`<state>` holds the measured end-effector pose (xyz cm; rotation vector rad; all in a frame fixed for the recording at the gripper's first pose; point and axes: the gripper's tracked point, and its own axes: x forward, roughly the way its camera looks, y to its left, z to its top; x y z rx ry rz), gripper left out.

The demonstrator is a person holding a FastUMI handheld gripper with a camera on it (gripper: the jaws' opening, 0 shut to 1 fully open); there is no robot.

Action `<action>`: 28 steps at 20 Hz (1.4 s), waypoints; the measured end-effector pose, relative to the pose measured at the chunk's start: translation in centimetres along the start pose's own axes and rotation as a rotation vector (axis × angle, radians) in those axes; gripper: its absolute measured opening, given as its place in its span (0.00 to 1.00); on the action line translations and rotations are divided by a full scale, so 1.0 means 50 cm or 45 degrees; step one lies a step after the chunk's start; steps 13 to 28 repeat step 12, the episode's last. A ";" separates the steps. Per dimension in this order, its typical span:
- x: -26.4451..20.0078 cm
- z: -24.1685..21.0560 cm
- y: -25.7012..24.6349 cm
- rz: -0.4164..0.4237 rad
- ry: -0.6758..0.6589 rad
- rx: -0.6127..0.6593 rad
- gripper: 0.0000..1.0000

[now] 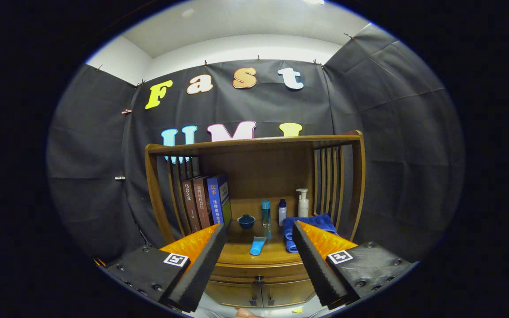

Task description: Pull open the drawer, take out the items inside it, and place them on the countertop above the cabinet.

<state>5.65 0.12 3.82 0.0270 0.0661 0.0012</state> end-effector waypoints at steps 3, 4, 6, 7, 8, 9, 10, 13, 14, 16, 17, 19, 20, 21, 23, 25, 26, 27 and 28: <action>-0.002 -0.001 0.003 0.001 0.001 -0.001 0.98; -0.001 -0.002 0.002 0.000 0.002 -0.001 0.98; 0.000 -0.003 0.001 0.000 0.003 -0.002 0.98; 0.001 -0.003 0.002 0.000 0.001 -0.003 0.98; 0.001 -0.002 0.003 0.001 0.000 -0.003 0.98; 0.000 -0.001 0.003 0.002 -0.002 -0.003 0.98; -0.001 0.000 0.003 0.003 -0.002 -0.002 0.98; 0.000 0.001 0.004 0.005 -0.004 -0.003 0.98; 0.000 0.001 0.004 0.005 -0.004 -0.003 0.98; 0.000 0.001 0.004 0.005 -0.004 -0.003 0.98; 0.000 0.001 0.004 0.005 -0.004 -0.003 0.98; 0.000 0.001 0.004 0.005 -0.004 -0.003 0.98; 0.000 0.001 0.004 0.005 -0.004 -0.003 0.98; 0.000 0.001 0.004 0.005 -0.004 -0.003 0.98; 0.000 0.001 0.004 0.005 -0.004 -0.003 0.98; 0.000 0.001 0.004 0.005 -0.004 -0.003 0.98; 0.000 0.001 0.004 0.005 -0.004 -0.003 0.98; 0.000 0.001 0.004 0.005 -0.004 -0.003 0.98; 0.000 0.001 0.004 0.005 -0.004 -0.003 0.98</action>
